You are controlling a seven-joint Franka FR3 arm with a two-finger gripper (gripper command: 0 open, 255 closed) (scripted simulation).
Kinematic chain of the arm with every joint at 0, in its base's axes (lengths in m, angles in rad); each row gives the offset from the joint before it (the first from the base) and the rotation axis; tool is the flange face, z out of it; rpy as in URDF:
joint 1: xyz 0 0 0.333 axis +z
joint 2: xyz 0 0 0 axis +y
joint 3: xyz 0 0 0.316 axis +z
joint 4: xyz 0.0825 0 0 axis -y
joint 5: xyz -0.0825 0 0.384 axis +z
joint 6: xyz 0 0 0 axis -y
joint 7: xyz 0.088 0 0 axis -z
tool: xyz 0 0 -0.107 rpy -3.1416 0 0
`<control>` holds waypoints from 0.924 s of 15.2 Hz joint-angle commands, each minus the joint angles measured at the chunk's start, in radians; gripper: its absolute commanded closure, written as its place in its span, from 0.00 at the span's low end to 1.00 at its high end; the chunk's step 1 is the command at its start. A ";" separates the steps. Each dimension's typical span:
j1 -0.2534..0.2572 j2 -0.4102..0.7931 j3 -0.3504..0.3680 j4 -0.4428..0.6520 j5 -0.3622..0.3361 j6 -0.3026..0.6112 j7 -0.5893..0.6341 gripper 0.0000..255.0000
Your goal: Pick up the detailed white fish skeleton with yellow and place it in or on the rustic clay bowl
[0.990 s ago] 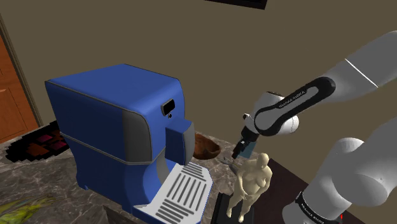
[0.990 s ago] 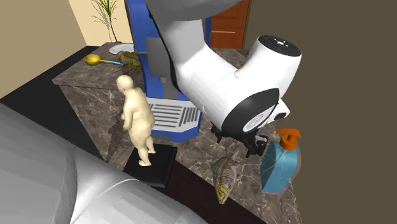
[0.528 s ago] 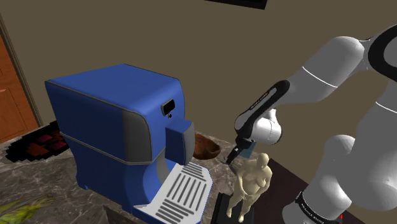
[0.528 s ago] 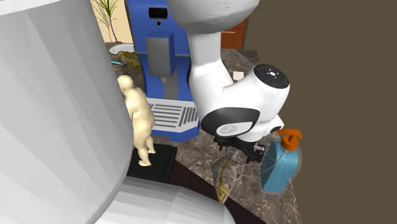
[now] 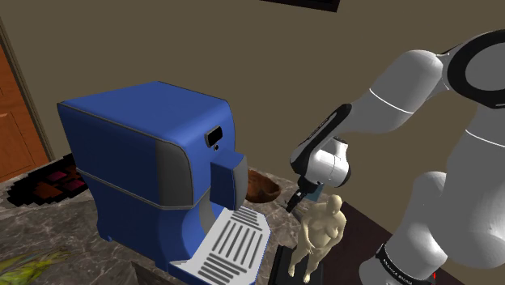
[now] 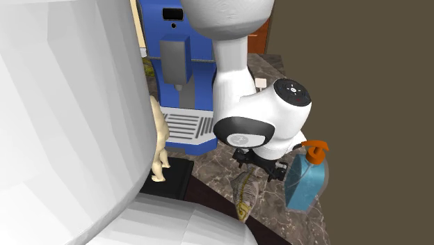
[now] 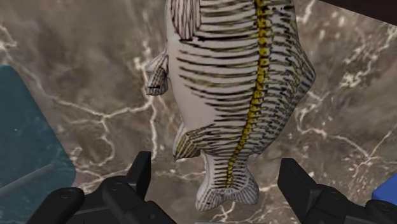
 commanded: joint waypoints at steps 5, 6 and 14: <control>0.000 0.000 0.000 0.000 0.001 0.000 -0.001 1.00; 0.000 0.000 0.000 0.000 0.001 0.000 -0.001 1.00; 0.006 -0.025 -0.016 -0.015 -0.067 -0.001 0.056 1.00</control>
